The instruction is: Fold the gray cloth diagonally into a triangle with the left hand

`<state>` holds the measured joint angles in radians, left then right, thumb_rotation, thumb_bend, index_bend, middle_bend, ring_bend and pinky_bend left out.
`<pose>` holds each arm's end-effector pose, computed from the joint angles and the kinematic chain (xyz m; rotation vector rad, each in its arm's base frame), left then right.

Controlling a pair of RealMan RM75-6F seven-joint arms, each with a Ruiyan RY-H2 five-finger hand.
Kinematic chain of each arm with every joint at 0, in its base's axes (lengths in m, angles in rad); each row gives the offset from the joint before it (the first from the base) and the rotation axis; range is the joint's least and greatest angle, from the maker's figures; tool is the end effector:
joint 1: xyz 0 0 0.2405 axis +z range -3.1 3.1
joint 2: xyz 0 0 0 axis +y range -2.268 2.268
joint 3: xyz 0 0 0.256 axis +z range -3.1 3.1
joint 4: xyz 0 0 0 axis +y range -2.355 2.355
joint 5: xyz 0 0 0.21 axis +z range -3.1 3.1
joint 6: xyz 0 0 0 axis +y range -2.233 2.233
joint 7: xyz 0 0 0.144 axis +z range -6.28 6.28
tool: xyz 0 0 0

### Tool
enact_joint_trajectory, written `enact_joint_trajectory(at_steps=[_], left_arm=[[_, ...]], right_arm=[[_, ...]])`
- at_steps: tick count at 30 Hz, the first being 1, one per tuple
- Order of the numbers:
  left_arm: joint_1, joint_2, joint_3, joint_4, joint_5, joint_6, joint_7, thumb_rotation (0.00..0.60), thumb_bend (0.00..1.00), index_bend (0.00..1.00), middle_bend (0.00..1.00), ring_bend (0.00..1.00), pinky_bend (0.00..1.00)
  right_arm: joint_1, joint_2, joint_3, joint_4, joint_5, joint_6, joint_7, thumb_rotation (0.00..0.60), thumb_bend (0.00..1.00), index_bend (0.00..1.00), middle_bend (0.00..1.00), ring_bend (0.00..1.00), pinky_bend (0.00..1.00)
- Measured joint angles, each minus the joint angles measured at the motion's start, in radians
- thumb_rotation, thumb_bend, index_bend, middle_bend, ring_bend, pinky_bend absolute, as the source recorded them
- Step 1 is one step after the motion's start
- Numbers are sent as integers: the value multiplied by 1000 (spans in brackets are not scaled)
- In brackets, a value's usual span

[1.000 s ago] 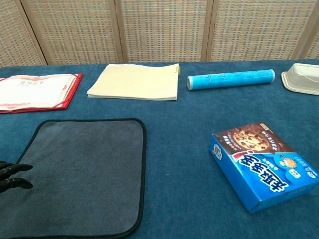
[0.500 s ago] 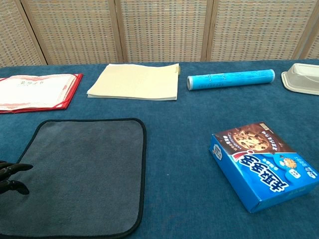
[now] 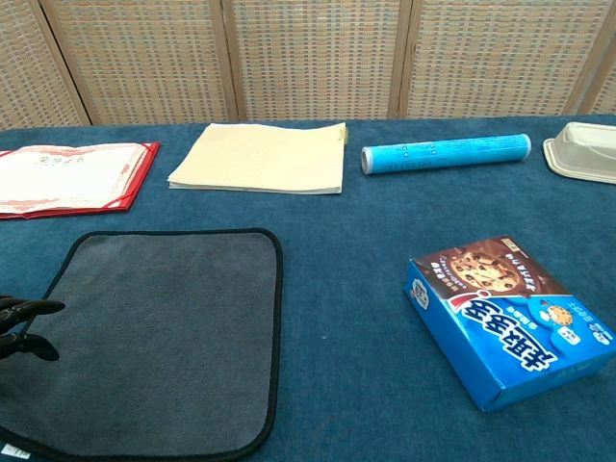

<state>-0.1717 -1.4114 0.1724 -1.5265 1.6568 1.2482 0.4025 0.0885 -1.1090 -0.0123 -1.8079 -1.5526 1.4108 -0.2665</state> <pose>-0.2763 0.1394 0.0091 -1.9798 -0.8288 -0.6711 -0.2710 -0.1639 0.1265 1.5621 -0.9018 0.8042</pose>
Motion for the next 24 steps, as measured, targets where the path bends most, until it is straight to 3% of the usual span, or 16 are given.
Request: enact_joint_trajectory(at_steps=[14,24], left_arm=[[4,45,1,-14,-18,1,21,600,391,228,0,0,0],[2,52,-9,-14,-38,-11,24,600,391,412,0,0,0]], right_arm=[[-2,1,1,-2,-5,7,3,600,0,0,0,0,0],[-3,1,1,-2,-2,5,2,600,0,0,0,0,0]])
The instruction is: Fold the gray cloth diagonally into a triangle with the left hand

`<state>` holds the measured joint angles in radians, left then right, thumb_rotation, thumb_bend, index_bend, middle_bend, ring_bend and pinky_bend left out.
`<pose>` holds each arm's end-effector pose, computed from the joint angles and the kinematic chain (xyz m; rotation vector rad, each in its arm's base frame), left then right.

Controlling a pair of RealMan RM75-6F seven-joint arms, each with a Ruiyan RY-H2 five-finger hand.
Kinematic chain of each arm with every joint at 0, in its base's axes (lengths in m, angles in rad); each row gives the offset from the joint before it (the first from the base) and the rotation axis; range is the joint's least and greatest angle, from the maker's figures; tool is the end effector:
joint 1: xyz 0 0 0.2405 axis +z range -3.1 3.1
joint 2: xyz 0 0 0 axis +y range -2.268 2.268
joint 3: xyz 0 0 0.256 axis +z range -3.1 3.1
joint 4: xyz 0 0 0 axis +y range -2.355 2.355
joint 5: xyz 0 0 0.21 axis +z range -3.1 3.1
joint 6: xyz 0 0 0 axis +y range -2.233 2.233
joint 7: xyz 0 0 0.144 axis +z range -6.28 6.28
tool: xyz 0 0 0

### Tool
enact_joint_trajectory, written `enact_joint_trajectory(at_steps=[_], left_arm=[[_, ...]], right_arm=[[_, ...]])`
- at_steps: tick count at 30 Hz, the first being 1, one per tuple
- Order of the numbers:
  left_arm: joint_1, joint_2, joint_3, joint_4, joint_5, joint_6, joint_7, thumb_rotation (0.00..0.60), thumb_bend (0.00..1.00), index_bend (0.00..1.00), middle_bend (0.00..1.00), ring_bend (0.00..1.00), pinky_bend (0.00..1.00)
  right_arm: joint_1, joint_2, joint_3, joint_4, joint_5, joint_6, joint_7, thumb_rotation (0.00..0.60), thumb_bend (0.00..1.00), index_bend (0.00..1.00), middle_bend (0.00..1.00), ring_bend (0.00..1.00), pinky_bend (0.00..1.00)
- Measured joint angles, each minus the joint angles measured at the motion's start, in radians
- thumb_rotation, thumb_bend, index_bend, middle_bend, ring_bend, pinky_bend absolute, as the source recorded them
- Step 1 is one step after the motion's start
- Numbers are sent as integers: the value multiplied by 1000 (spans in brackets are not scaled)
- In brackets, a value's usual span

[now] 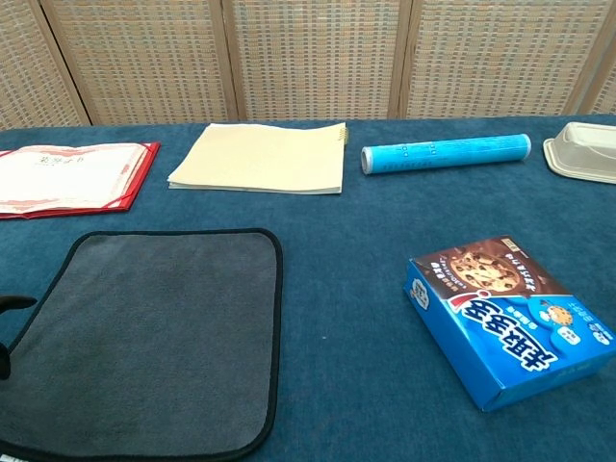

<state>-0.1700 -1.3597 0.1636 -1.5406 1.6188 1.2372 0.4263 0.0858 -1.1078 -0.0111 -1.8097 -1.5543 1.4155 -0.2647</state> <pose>-0.2893 0.1432 0.0246 -1.9598 -0.8100 -0.5927 -0.2706 -0.1635 0.1275 1.5570 -0.9009 0.8084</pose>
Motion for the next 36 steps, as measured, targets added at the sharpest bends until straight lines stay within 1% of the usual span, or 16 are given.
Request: enact_joint_trajectory(at_steps=[9,17,19,23,25,36], left_arm=[[-3,-14,1,12,17,4,-16,600,391,423,0,0,0],[-5,-12,8,-3,36,11,-24,600,391,427,0,0,0],[-4,-10,9,-6,41,16,-24,600,391,471,0,0,0],[-3,-11,7,-5,46,24,-31,600,391,617,0,0,0],[-3,-14,6,2,46,23,-32,600,391,656,0,0,0],[-18,-60,-16,58,32,0,-34,600,391,666,0,0,0]], right_arm=[[1,-1,-2,-2,-4,-2,-3,600,0,0,0,0,0],[1,-1,-2,-2,-4,-3,-3,600,0,0,0,0,0],[1,-1,-3,-3,-5,-5,-4,600,0,0,0,0,0],[1,-1,-4,-4,-8,-3,-4,600,0,0,0,0,0],[0,0,-4,-4,-9,-1,-3,600,0,0,0,0,0],[1,5,-7,-7,-15,-4,11,600,0,0,0,0,0]])
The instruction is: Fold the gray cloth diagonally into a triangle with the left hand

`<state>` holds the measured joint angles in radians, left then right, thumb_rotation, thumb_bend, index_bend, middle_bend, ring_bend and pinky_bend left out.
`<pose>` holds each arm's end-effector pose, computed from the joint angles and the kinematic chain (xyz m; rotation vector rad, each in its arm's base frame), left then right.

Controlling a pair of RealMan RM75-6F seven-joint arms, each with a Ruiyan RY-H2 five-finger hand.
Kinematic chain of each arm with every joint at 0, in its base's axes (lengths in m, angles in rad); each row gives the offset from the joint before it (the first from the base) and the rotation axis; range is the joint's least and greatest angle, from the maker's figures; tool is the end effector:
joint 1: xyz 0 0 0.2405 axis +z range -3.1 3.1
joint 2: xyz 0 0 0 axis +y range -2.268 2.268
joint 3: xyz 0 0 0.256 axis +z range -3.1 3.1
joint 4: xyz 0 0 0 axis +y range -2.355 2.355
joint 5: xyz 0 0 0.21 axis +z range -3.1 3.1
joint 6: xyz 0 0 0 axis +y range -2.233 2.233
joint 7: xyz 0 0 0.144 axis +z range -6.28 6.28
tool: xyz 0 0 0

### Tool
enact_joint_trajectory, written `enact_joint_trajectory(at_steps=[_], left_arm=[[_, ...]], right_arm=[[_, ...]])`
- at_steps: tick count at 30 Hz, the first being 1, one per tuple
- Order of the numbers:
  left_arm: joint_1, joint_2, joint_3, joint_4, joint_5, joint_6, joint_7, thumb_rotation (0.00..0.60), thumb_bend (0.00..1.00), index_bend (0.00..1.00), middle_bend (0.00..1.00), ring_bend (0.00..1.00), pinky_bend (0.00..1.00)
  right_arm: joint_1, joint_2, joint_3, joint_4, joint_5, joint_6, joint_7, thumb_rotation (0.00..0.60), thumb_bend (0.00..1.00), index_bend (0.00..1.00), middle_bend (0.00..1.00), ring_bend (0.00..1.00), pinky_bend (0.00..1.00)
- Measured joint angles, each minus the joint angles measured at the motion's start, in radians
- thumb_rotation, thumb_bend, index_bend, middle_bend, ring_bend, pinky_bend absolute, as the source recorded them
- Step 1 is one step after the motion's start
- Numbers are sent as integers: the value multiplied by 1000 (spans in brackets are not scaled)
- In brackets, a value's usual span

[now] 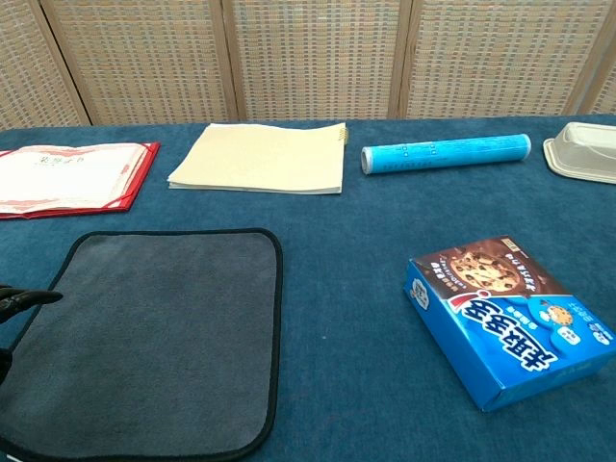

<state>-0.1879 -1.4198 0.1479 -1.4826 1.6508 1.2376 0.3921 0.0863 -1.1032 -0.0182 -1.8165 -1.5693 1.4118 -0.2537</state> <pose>-0.2826 0.1518 0.0097 -1.9747 -0.7916 -0.6590 -0.2682 -0.1618 0.1266 1.5708 -0.9104 0.8206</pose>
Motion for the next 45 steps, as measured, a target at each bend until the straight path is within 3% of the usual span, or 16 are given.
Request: enact_joint_trajectory(at_steps=[13,21,32,45], left_arm=[[-61,3,-77,-39,27,20,3,600,390,666,0,0,0],[-146,-26,-160,-34,-29,-64,31,600,391,666,0,0,0],[-301,-152,-268,107,-126,-206,113,600,391,666,0,0,0],[-467,-281,-338,253,-129,-247,107,600,391,666,0,0,0]], right_arm=[[2,0,-2,0,-6,-3,4,600,0,0,0,0,0],[4,2,1,4,8,-12,13,600,0,0,0,0,0],[9,14,20,23,52,-21,69,600,0,0,0,0,0],[18,23,31,46,83,-45,120,600,0,0,0,0,0]])
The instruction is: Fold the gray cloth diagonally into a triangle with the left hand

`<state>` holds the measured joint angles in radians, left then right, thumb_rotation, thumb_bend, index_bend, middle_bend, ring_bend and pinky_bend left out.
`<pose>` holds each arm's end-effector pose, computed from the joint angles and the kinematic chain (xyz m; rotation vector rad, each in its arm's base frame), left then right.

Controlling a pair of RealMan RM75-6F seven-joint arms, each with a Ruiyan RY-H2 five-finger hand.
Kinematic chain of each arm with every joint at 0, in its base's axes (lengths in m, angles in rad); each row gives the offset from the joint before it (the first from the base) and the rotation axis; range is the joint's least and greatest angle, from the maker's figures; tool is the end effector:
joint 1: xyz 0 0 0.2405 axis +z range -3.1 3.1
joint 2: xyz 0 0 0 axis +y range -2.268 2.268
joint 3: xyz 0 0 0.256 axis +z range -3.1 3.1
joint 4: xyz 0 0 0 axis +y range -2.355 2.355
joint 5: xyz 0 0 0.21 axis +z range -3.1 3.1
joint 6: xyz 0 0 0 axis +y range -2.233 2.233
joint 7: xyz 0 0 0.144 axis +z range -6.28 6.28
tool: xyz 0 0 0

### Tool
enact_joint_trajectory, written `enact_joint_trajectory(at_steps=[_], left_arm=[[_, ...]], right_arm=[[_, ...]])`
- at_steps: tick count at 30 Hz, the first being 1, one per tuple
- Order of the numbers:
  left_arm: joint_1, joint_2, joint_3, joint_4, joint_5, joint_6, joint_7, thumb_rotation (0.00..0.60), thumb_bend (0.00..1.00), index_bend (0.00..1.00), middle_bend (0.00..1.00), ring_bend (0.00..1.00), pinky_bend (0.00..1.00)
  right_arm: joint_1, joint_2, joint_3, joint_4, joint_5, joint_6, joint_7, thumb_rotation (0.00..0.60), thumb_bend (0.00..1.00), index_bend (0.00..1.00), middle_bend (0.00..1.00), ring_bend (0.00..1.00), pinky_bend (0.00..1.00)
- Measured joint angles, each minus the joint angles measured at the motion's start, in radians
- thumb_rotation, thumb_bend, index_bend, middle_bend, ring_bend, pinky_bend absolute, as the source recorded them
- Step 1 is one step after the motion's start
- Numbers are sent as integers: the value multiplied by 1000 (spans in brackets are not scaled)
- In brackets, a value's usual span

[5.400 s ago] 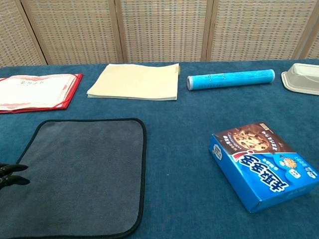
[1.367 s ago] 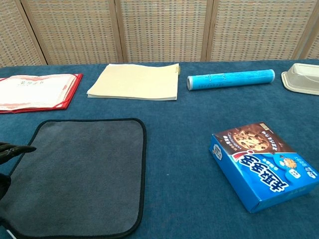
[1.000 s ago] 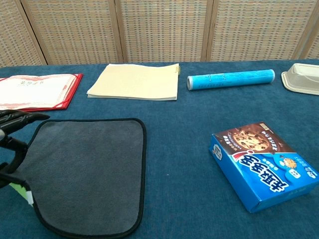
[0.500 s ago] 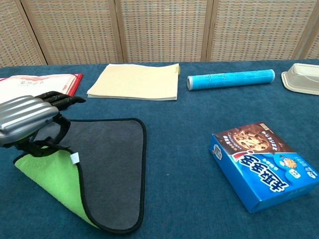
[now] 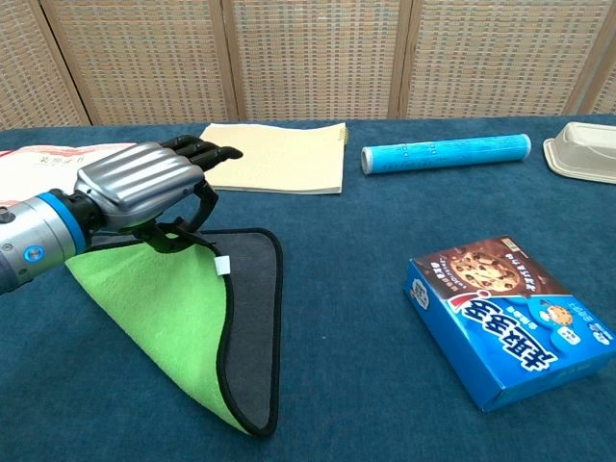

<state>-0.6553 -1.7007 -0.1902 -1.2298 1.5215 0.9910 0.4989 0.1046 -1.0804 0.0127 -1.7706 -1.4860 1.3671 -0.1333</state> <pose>-0.1536 0.3315 -0.0465 -2.0041 -0.4038 -0.8622 -0.2883 -0.1746 0.1370 1.5002 -0.9982 0.8127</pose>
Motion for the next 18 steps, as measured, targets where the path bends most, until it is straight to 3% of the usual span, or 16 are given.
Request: enact_joint_trajectory(at_steps=[18], left_arm=[[-103,-104,-27,101,-86,-40,40,600,391,667,0,0,0]], right_arm=[[1,6,0,4,0,0,22,600,0,0,0,0,0]])
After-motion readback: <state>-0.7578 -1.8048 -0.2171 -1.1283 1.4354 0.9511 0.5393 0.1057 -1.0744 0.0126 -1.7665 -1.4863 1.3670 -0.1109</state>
